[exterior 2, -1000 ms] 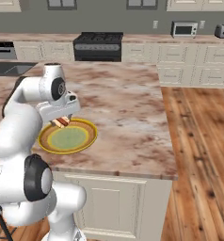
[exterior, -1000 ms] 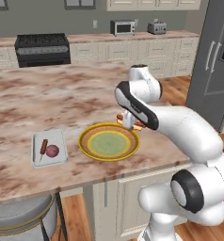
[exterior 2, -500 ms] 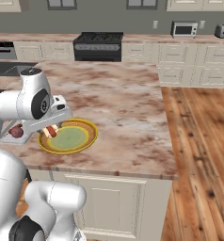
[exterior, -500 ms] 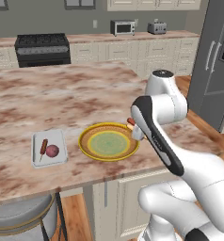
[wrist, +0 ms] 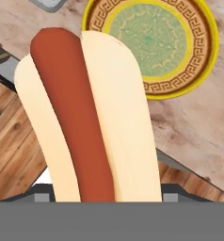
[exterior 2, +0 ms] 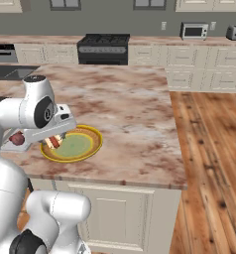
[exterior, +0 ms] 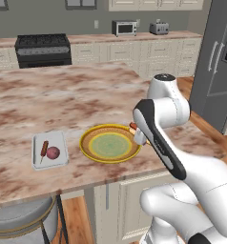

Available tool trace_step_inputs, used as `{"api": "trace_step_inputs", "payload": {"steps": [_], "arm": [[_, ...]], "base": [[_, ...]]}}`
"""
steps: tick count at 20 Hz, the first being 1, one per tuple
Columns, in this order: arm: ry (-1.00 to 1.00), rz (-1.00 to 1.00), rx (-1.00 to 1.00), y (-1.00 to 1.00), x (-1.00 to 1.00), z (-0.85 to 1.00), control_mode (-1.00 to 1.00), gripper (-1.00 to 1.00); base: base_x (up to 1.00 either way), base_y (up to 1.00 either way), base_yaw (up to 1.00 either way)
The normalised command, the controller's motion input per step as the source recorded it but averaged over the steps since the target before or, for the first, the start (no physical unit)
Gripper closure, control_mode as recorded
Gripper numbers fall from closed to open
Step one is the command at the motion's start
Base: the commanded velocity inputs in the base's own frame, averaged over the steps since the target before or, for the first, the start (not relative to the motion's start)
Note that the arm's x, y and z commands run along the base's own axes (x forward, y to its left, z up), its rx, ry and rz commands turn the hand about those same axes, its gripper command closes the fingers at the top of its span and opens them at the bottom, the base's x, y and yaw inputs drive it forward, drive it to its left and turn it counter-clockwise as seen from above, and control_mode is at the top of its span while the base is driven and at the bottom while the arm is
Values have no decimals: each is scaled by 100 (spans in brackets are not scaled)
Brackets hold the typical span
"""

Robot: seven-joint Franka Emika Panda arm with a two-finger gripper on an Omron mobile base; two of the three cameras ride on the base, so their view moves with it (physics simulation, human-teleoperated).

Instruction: Place one cooked food and one vegetable from the large plate to each tupperware container.

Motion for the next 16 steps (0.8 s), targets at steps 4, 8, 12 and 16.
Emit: {"api": "trace_step_inputs", "payload": {"steps": [4,8,12,16], "arm": [[0,0,0,0,0,0,100,100],[0,0,0,0,0,0,100,100],[0,0,0,0,0,0,100,100],[0,0,0,0,0,0,100,100]], "base": [[-63,0,0],[-88,6,-1],[-64,76,0],[-55,100,0]]}}
